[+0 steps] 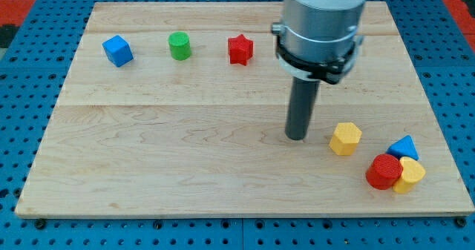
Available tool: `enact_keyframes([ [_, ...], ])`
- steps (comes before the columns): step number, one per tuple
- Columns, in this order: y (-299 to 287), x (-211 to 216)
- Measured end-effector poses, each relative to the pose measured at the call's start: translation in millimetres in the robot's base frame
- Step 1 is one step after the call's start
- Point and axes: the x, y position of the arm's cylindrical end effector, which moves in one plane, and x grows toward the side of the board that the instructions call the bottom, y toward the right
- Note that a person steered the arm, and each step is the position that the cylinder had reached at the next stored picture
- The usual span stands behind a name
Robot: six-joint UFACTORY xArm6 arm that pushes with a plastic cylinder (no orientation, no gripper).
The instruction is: Push the yellow hexagon into the group of blocks
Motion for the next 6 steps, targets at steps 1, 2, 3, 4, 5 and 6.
enact_keyframes([
  [1,40,0],
  [2,54,0],
  [3,40,0],
  [4,36,0],
  [5,43,-4],
  [6,43,-16],
])
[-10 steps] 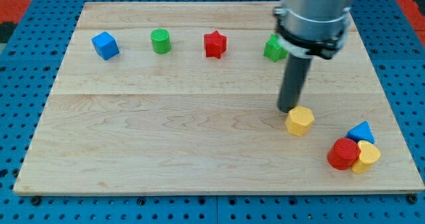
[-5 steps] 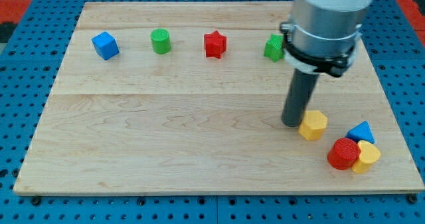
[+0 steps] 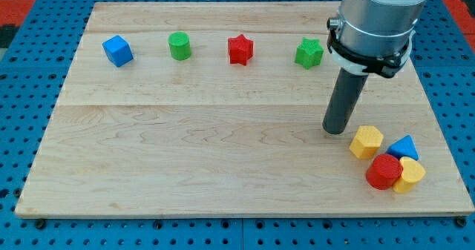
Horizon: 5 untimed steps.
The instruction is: Push the yellow hexagon into the group of blocks
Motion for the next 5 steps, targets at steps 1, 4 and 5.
enact_keyframes([
  [1,8,-7],
  [4,48,16],
  [5,47,16],
])
